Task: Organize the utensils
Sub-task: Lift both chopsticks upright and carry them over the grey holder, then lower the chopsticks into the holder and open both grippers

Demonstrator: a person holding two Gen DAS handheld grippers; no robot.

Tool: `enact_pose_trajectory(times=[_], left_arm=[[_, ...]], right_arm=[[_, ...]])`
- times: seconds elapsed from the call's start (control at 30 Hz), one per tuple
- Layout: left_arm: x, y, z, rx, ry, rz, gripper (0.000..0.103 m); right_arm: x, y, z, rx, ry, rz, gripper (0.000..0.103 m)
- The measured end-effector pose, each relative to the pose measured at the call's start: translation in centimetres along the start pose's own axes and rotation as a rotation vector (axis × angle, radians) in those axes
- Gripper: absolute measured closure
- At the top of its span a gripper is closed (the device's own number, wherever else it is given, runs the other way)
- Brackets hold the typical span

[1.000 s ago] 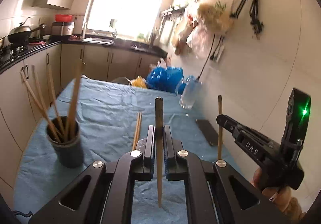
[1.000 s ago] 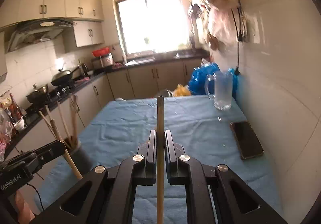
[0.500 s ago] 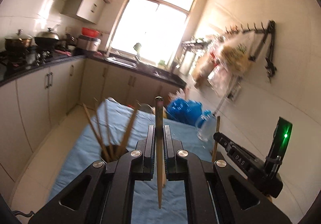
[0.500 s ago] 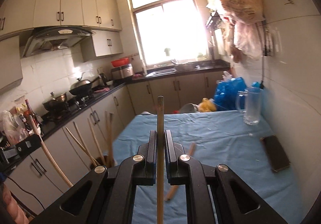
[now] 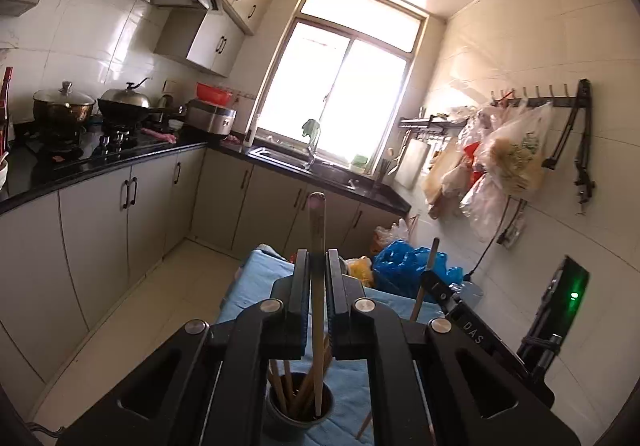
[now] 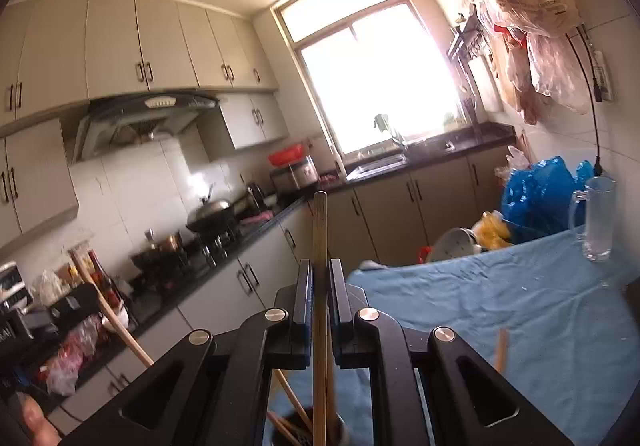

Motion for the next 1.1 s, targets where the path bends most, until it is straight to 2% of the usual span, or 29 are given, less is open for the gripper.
enact_pose_trajectory(times=[0.13,0.37,0.77,1.03,1.07,1.1], left_arm=[[2.4,0.7,-0.3,0.000,0.021,0.014,0.096],[5.0,1.3,-1.8,0.038,0.049,0.060,0.096],[6.9,1.2,-4.4,0.060,0.116,0.078,0.096],[6.6,1.3,-5.3,0.026,0.150,0.082,0.094],[6.4,1.3,-5.4,0.022,0.151,0.078,0.090],[6.0,1.2,-5.4,0.018,0.150,0.076,0.085]], right_arm=[[1.6,0.8,0.0,-0.001,-0.048,-0.001,0.096],[4.4,0.5,-1.6,-0.018,-0.056,-0.035,0.096],[5.2,0.2,-5.1,-0.090,0.009,-0.075,0.095],[4.8,-0.4,-7.2,-0.114,0.059,-0.103,0.094],[4.7,-0.4,-7.3,-0.120,0.066,-0.102,0.090],[4.7,-0.4,-7.3,-0.122,0.070,-0.101,0.081]])
Point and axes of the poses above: each gripper's, at about its wrist camera, not at the fingertips, and x roughly the way its jaws point, y to its left, z to its top, the point moved 9 cm from there along x, roughly the way its jaws point, and after that the axes turned 4 degrees about y, right-handed, at the moved point
